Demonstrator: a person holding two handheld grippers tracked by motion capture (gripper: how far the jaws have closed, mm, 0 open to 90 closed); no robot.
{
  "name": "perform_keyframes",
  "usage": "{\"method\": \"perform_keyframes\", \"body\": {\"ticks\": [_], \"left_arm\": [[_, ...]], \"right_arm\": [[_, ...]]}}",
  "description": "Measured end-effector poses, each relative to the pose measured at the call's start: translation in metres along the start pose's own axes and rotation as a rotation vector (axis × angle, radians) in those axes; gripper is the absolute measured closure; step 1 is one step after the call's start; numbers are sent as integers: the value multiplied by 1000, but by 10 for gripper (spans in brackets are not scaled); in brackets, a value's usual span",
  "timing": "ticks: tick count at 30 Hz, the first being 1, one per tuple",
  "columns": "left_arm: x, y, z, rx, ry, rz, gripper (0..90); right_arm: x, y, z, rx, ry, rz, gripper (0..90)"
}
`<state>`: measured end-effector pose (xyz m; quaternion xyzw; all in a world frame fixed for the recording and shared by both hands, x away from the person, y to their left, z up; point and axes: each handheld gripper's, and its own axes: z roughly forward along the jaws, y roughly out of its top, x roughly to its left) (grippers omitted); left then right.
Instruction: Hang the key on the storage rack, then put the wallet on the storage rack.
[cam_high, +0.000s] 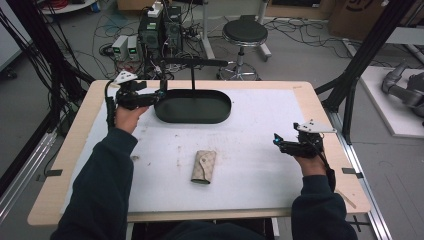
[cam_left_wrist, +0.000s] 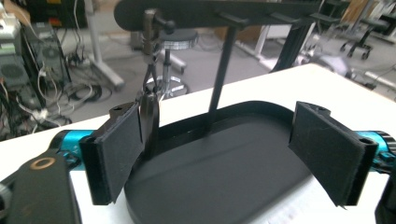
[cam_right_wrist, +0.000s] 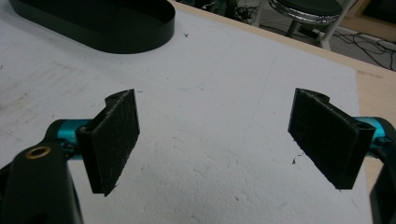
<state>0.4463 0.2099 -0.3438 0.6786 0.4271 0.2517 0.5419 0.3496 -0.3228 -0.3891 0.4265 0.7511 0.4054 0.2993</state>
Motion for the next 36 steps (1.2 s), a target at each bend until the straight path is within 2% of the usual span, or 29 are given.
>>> {"method": "perform_keyframes", "body": {"ticks": [2, 4, 7, 11, 15, 19, 23, 25, 31, 36], "left_arm": [[-4, -6, -14, -14, -2, 25, 168], [-8, -14, -29, -36, -12, 66, 168], [-9, -26, -41, -64, -53, 79, 168], [-10, -35, -50, -73, -47, 67, 167], [-8, -43, -61, -93, -21, 43, 168], [-7, -52, -72, -114, 7, 42, 168], [-7, -61, -76, -103, 31, 28, 168], [-7, -63, -75, -91, 36, 21, 168], [-8, -64, -75, -49, 43, 29, 168], [-11, -64, -74, -38, 43, 34, 168]], "right_arm": [[3, 1, 2, -6, 8, -3, 167], [4, 1, 3, -5, 10, -6, 167], [5, 2, 5, -1, 24, 6, 167], [6, 3, 4, -14, 22, 23, 167], [7, 2, 1, -13, 15, 18, 167], [7, 3, -1, -28, 16, 28, 167], [10, 5, 3, -23, 19, 19, 167], [14, 6, 5, -17, 35, 22, 167], [23, 8, 10, -10, 62, 21, 167], [42, 9, 19, 3, 132, -1, 168]]}}
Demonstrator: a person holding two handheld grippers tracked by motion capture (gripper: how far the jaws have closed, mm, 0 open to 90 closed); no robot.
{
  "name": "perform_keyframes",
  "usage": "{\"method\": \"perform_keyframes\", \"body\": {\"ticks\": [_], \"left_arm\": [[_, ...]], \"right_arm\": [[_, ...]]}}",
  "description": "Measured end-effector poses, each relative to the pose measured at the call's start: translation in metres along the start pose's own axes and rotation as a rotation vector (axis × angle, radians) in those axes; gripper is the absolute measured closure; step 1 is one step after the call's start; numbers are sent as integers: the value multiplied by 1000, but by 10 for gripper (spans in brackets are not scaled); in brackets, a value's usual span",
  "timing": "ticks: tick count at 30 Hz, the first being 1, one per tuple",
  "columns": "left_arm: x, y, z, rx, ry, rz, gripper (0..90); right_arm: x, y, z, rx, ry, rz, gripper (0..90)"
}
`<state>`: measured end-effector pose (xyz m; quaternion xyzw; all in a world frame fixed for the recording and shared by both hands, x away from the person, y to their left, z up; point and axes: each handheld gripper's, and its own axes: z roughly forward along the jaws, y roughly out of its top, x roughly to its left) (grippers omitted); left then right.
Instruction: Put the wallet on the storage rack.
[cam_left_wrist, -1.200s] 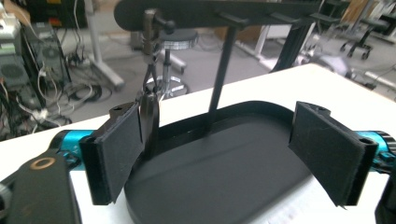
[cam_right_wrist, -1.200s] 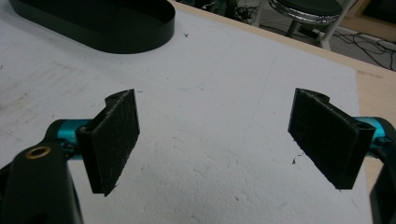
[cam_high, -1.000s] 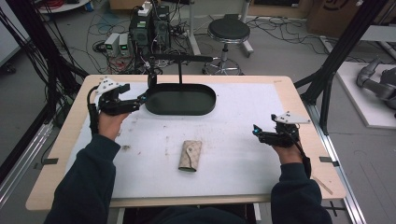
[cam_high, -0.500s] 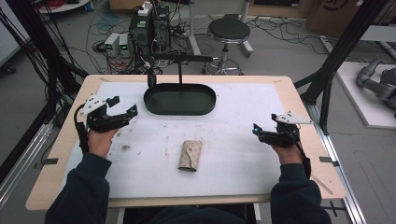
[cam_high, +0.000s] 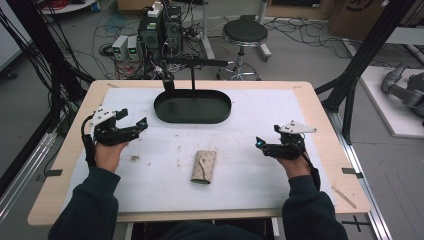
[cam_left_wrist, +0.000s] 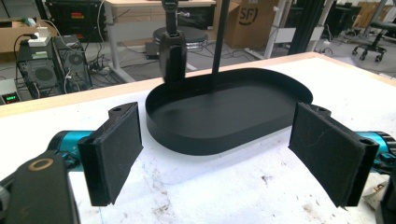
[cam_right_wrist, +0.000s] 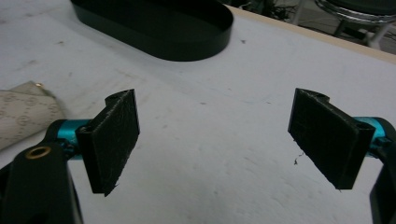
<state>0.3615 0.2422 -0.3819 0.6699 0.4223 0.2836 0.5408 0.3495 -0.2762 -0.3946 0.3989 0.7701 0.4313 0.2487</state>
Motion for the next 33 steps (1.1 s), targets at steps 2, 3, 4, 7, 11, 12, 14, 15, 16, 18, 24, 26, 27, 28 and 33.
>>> {"method": "perform_keyframes", "body": {"ticks": [2, 3, 4, 7, 11, 12, 14, 15, 16, 18, 24, 26, 27, 28, 33], "left_arm": [[-3, -1, -2, -13, 4, 10, 169], [-4, -2, -2, -20, 8, 12, 177], [-4, -3, -2, -14, 7, 10, 181], [-2, -4, -3, -17, 15, -1, 181], [1, -5, -4, -24, 18, -14, 181], [2, -5, -4, -22, 17, -16, 181], [3, -5, -4, -22, 19, -21, 181], [4, -6, -5, -22, 21, -25, 182], [4, -6, -5, -22, 24, -26, 182], [5, -6, -6, -22, 28, -27, 183], [7, -6, -6, -22, 33, -32, 190], [7, -7, -6, -20, 36, -31, 192], [7, -6, -6, -21, 37, -31, 192], [7, -6, -6, -21, 38, -31, 192], [8, -7, -6, -21, 42, -34, 192]], "right_arm": [[8, 2, 3, 1, 23, -13, 168], [14, 3, 7, 7, 49, -31, 167], [20, 3, 10, 14, 66, -36, 168], [38, 3, 21, 32, 128, -56, 168], [70, 6, 36, 57, 191, -99, 169], [78, 7, 40, 62, 213, -110, 169], [92, 8, 49, 74, 252, -124, 168], [101, 9, 55, 85, 279, -130, 168], [108, 9, 59, 95, 299, -128, 168], [119, 9, 66, 105, 313, -144, 168], [136, 7, 78, 140, 338, -160, 168], [136, 5, 80, 171, 333, -157, 168], [135, 5, 80, 168, 331, -157, 168], [134, 5, 80, 177, 330, -159, 169], [123, 7, 74, 190, 278, -220, 260]]}}
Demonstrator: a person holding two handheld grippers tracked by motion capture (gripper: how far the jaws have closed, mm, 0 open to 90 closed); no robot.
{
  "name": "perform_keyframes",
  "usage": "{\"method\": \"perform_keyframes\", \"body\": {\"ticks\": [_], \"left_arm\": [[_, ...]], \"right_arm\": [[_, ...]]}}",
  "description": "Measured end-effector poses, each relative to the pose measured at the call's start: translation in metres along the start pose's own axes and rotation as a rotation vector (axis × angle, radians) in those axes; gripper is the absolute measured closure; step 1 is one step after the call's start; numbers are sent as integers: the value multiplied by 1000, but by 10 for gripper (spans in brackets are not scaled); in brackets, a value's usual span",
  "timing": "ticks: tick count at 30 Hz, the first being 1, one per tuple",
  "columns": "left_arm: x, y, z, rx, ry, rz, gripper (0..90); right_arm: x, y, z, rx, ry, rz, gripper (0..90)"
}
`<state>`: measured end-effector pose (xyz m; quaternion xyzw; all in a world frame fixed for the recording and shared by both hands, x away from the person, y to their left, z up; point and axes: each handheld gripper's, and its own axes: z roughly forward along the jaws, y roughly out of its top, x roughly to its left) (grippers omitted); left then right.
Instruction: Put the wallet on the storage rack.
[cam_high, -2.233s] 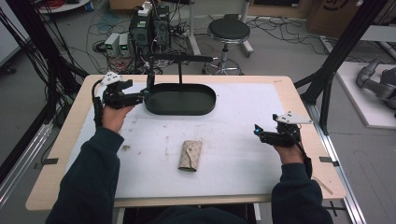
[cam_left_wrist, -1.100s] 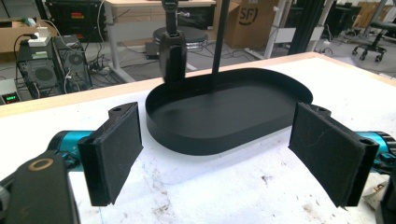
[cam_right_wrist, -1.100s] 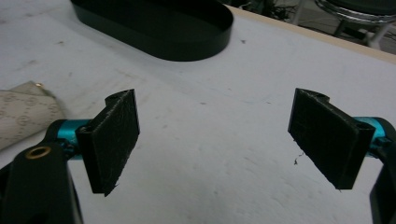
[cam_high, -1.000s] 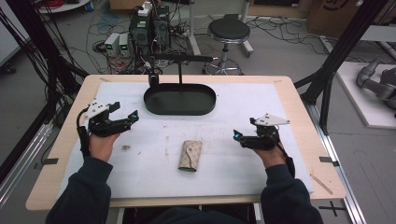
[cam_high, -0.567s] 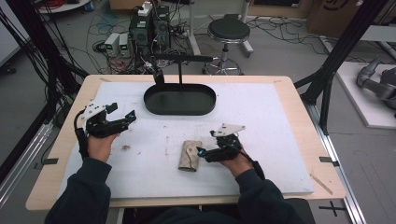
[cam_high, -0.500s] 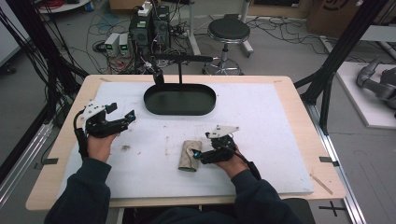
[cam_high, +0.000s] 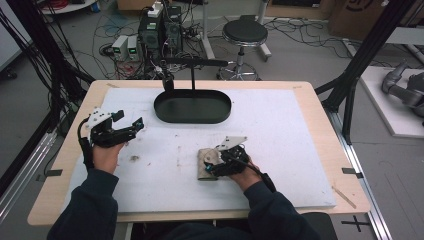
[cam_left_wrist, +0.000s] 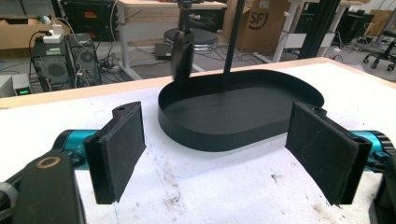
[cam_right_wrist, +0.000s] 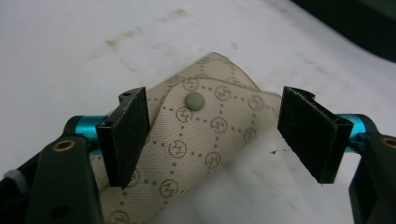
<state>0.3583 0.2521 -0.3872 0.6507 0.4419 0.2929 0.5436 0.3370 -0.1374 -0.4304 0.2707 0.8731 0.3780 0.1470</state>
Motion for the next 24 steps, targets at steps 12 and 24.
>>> {"method": "perform_keyframes", "body": {"ticks": [12, 24], "left_arm": [[1, -1, 2, 2, 1, -5, 194], [1, -2, 1, -2, -20, 3, 190]], "right_arm": [[-52, -16, -27, 36, -207, 75, 304], [-46, -19, -5, 48, -65, 16, 205]]}}
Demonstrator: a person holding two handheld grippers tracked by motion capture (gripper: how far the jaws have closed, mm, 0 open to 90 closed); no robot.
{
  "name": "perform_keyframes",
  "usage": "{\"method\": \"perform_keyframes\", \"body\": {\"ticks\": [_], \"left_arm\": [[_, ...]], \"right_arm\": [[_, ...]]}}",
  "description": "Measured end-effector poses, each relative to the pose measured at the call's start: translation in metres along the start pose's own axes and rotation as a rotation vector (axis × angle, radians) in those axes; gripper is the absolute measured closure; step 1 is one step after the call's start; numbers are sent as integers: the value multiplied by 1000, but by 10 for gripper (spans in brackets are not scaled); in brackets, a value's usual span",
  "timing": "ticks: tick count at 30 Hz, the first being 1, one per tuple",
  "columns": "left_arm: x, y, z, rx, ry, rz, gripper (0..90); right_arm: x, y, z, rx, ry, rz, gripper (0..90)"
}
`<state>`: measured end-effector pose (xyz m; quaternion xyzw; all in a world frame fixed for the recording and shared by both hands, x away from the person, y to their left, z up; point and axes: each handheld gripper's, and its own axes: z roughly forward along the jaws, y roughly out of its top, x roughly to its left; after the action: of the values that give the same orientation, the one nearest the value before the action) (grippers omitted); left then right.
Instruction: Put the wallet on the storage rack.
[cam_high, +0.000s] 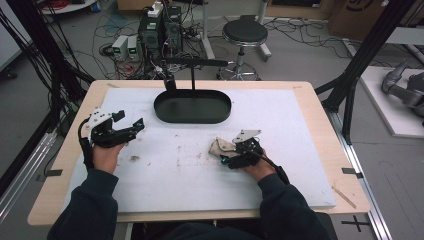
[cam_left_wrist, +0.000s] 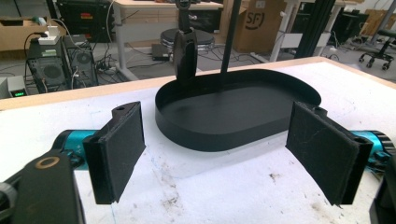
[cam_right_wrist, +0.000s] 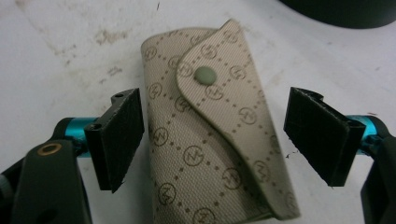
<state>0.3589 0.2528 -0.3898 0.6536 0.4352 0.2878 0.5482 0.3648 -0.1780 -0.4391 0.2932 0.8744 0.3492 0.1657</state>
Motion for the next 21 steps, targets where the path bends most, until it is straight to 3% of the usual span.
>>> {"method": "perform_keyframes", "body": {"ticks": [4, 7, 9, 12, 16, 21], "left_arm": [[2, -1, -2, -2, 4, -8, 190], [4, -2, -3, -6, 8, -9, 190], [4, -2, -3, -4, 7, -8, 190], [4, -2, -3, -3, 7, -4, 190], [4, -3, -3, 1, 5, -2, 190], [4, -3, -2, 3, 3, -7, 190]], "right_arm": [[0, -2, 8, 39, 10, -21, 204], [-3, -4, 7, 38, 20, 2, 206], [-6, -5, 8, 37, 52, 25, 260], [-6, -4, 6, 44, 62, 30, 328], [-5, -2, 1, 42, 62, 42, 401], [-12, 3, -4, 26, 50, 71, 421]]}}
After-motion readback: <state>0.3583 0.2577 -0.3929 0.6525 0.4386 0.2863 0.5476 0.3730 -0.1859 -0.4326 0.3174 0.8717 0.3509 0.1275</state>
